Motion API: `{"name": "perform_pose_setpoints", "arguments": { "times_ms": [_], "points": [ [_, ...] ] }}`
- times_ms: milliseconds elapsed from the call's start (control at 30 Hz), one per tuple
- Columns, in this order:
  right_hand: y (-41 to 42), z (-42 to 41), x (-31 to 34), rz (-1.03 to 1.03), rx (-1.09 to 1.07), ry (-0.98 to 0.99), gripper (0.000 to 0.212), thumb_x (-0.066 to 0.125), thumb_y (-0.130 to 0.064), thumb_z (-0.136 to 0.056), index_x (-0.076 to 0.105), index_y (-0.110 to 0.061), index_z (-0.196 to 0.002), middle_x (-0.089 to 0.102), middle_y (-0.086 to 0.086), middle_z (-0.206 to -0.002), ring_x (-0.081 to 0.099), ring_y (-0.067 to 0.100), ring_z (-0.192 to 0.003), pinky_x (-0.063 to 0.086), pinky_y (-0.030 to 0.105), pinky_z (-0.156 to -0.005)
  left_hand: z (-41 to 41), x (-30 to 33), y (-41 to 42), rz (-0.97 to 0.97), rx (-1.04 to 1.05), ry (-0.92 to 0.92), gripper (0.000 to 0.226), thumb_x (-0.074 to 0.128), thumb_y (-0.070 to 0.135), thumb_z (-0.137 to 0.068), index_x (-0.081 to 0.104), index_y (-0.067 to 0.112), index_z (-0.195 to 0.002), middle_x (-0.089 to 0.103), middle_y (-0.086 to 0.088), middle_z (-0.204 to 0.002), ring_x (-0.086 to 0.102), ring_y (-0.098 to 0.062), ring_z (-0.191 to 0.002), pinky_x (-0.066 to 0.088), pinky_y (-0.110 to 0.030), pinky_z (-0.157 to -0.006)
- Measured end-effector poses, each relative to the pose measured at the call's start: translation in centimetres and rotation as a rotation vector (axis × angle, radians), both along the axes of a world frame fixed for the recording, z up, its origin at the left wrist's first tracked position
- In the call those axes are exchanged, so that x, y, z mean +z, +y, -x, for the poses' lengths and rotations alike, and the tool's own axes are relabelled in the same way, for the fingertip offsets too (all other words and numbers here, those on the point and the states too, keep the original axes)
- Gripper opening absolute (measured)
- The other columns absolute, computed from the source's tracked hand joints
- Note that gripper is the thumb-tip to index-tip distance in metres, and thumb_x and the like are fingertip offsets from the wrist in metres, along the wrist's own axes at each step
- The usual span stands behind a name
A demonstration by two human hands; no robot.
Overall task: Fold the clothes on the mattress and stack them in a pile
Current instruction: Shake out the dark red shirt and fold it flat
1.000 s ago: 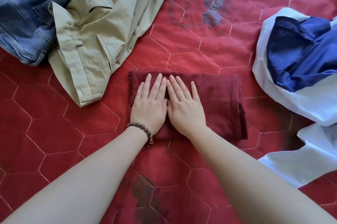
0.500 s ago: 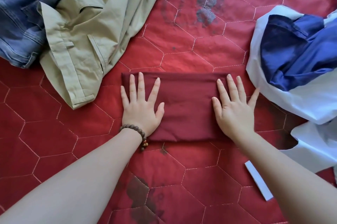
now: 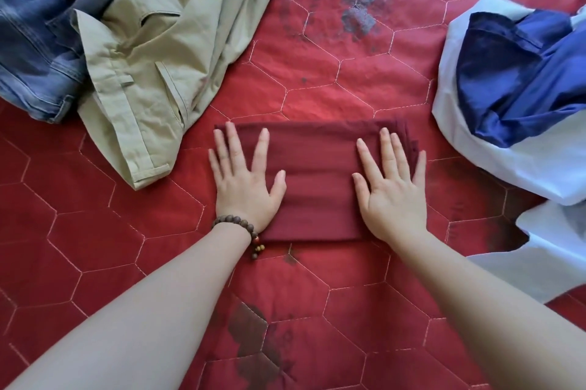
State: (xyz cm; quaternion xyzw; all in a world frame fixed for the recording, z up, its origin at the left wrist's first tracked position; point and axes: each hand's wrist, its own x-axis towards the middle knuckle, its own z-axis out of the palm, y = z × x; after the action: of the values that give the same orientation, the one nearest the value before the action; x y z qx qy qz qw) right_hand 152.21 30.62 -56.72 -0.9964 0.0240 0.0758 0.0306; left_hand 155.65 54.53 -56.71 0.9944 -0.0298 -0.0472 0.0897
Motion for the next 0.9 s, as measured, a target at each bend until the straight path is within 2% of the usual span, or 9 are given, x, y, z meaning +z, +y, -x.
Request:
{"name": "perform_pose_setpoints", "arguments": {
  "times_ms": [67, 167, 267, 367, 433, 500, 567, 700, 900],
  "points": [
    [0.4, 0.4, 0.3, -0.014, -0.125, 0.002, 0.057, 0.029, -0.053, -0.099, 0.019, -0.035, -0.152, 0.001, 0.018, -0.160, 0.004, 0.029, -0.149, 0.007, 0.053, -0.118, 0.1, 0.2, 0.6, 0.089, 0.136, -0.014, 0.066, 0.046, 0.045, -0.091, 0.026, 0.025, -0.151, 0.001, -0.031, -0.156, 0.001, -0.049, -0.143, 0.009, -0.056, -0.117],
    [1.6, 0.8, 0.8, -0.033, -0.288, -0.007, 0.057, 0.039, -0.055, -0.097, 0.029, -0.034, -0.150, 0.009, 0.028, -0.157, 0.017, 0.037, -0.145, 0.020, 0.051, -0.114, 1.0, 0.7, 1.1, 0.113, 0.208, -0.004, 0.059, 0.054, 0.043, -0.091, 0.037, 0.030, -0.146, 0.014, -0.030, -0.154, 0.018, -0.046, -0.140, 0.019, -0.053, -0.114],
    [2.4, 0.9, 1.6, -0.015, -0.381, -0.021, 0.055, 0.046, -0.058, -0.093, 0.041, -0.037, -0.144, 0.028, 0.023, -0.152, 0.036, 0.037, -0.132, 0.032, 0.049, -0.096, 1.7, 1.8, 0.9, 0.107, 0.237, -0.028, 0.053, 0.059, 0.044, -0.088, 0.048, 0.034, -0.139, 0.032, -0.024, -0.142, 0.039, -0.041, -0.121, 0.037, -0.051, -0.100],
    [2.2, 0.6, 2.4, -0.064, -0.454, -0.010, 0.058, 0.050, -0.064, -0.087, 0.043, -0.043, -0.141, 0.035, 0.016, -0.143, 0.041, 0.035, -0.118, 0.039, 0.045, -0.084, 1.8, 2.6, 0.9, 0.199, 0.310, 0.053, 0.056, 0.060, 0.046, -0.087, 0.044, 0.039, -0.140, 0.034, -0.018, -0.131, 0.051, -0.033, -0.096, 0.048, -0.043, -0.085],
    [2.0, 0.4, 2.6, -0.165, -0.501, 0.036, 0.061, 0.052, -0.065, -0.085, 0.039, -0.046, -0.142, 0.034, 0.014, -0.136, 0.048, 0.034, -0.108, 0.044, 0.040, -0.079, 1.7, 2.7, 1.1, 0.237, 0.335, 0.111, 0.058, 0.059, 0.048, -0.088, 0.039, 0.043, -0.142, 0.037, -0.013, -0.121, 0.049, -0.026, -0.071, 0.049, -0.037, -0.074],
    [2.0, 0.4, 2.8, -0.241, -0.511, 0.071, 0.062, 0.054, -0.062, -0.086, 0.035, -0.047, -0.143, 0.036, 0.014, -0.132, 0.058, 0.035, -0.094, 0.044, 0.035, -0.074, 1.6, 2.6, 1.3, 0.272, 0.313, 0.162, 0.059, 0.058, 0.048, -0.089, 0.035, 0.044, -0.144, 0.040, -0.009, -0.104, 0.044, -0.023, -0.068, 0.044, -0.033, -0.071],
    [2.3, 0.5, 3.1, -0.284, -0.480, 0.083, 0.062, 0.055, -0.058, -0.088, 0.034, -0.044, -0.145, 0.042, 0.015, -0.128, 0.059, 0.037, -0.092, 0.044, 0.036, -0.076, 1.7, 2.6, 1.6, 0.294, 0.286, 0.198, 0.061, 0.058, 0.046, -0.091, 0.033, 0.041, -0.146, 0.039, -0.007, -0.094, 0.047, -0.024, -0.072, 0.042, -0.032, -0.072],
    [3.9, 1.9, 3.7, -0.273, -0.364, 0.122, 0.060, 0.052, -0.048, -0.093, 0.032, -0.034, -0.148, 0.044, 0.016, -0.128, 0.058, 0.042, -0.095, 0.046, 0.041, -0.077, 3.7, 3.1, 3.6, 0.219, 0.259, 0.205, 0.066, 0.058, 0.044, -0.091, 0.030, 0.031, -0.149, 0.043, -0.012, -0.116, 0.059, -0.033, -0.081, 0.045, -0.034, -0.071],
    [11.5, 4.7, 4.3, -0.213, -0.131, 0.153, 0.058, 0.052, -0.039, -0.096, 0.032, -0.028, -0.149, 0.036, 0.014, -0.144, 0.063, 0.044, -0.081, 0.048, 0.040, -0.067, 10.4, 3.6, 11.5, 0.133, 0.373, 0.212, 0.070, 0.057, 0.046, -0.091, 0.026, 0.026, -0.151, 0.038, -0.014, -0.142, 0.065, -0.035, -0.086, 0.051, -0.034, -0.068]
  ]
}}
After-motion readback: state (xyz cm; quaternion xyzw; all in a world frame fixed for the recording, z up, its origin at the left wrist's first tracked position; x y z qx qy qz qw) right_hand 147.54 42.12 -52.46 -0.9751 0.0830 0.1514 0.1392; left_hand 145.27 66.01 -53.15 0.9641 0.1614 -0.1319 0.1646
